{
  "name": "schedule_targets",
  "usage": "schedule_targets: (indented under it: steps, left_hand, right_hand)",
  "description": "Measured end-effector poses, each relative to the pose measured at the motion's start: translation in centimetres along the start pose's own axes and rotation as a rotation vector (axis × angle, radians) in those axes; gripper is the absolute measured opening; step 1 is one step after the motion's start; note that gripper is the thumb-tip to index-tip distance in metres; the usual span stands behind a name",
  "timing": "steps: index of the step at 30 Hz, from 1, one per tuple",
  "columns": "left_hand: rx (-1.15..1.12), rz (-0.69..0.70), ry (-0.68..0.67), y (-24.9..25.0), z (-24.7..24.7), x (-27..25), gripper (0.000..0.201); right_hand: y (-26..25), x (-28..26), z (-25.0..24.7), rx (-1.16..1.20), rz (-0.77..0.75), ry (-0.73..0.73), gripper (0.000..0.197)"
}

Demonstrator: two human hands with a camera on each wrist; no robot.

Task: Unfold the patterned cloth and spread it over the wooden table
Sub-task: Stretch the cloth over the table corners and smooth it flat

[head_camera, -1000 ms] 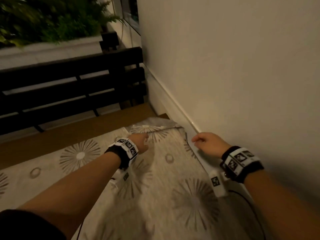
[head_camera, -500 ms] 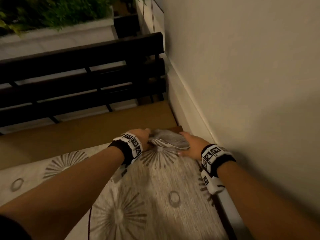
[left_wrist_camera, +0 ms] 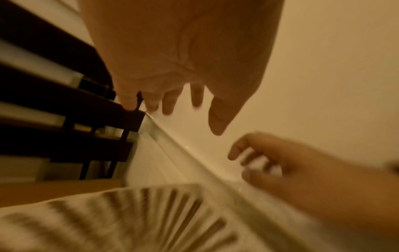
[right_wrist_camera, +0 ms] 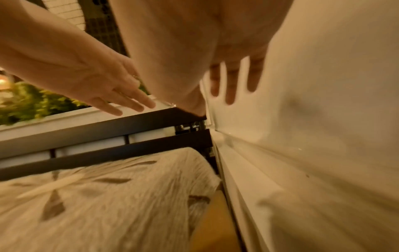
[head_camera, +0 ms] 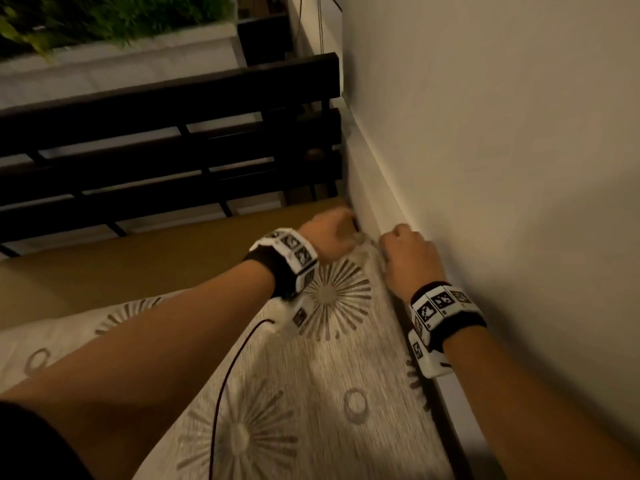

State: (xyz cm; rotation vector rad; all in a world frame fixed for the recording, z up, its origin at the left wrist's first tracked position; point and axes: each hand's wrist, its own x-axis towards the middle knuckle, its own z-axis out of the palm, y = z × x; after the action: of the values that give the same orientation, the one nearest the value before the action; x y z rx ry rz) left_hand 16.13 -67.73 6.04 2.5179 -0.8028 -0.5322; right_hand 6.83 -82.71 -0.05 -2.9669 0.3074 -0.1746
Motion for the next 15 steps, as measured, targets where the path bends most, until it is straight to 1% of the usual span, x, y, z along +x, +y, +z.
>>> schedule_targets:
  steps: [1,2,3,4,5,6,7,9,12,13,15]
  left_hand:
    - [0.168,0.011,-0.077,-1.1,0.9,-0.6,0.073]
    - [0.292,-0.002,-0.17,-2.4,2.0,-1.3,0.08]
    - [0.376,-0.029,-0.251,-3.6,3.0,-2.2,0.09]
    - [0.436,-0.053,-0.317,-4.6,4.1,-3.1,0.1]
    - [0.485,-0.067,-0.366,-5.5,5.1,-4.0,0.107]
    - [0.516,-0.077,-0.391,-6.2,5.7,-4.7,0.11]
    - [0.524,-0.082,-0.391,-6.6,6.0,-4.9,0.11]
    - [0.53,-0.086,-0.375,-6.8,6.1,-5.0,0.108]
    - [0.596,-0.024,-0.267,-5.4,5.7,-5.7,0.104]
    - [0.583,-0.005,-0.229,-4.7,5.5,-6.3,0.097]
    - [0.468,0.013,-0.18,-4.2,5.1,-8.1,0.078]
  right_hand:
    - [-0.2,0.1,0.6,0.099,-0.103,-0.103,0.037]
    - [-0.4,0.0,1.0,0.22,-0.146,-0.245,0.04]
    - [-0.5,-0.1,1.5,0.323,-0.148,-0.385,0.048]
    - [-0.5,-0.2,2.0,0.38,-0.131,-0.492,0.06]
    - [-0.4,-0.4,2.6,0.401,-0.116,-0.561,0.071]
    - [-0.3,-0.6,3.1,0.397,-0.102,-0.599,0.078]
    - [-0.3,-0.7,3.6,0.383,-0.089,-0.616,0.08]
    - [-0.8,-0.7,3.8,0.281,-0.067,-0.627,0.075]
    - [-2.5,-1.1,2.5,0.026,-0.007,-0.644,0.066]
    - [-2.8,-1.4,1.8,-0.035,-0.022,-0.649,0.062]
    - [-2.9,-2.7,0.1,-0.055,-0.074,-0.679,0.043]
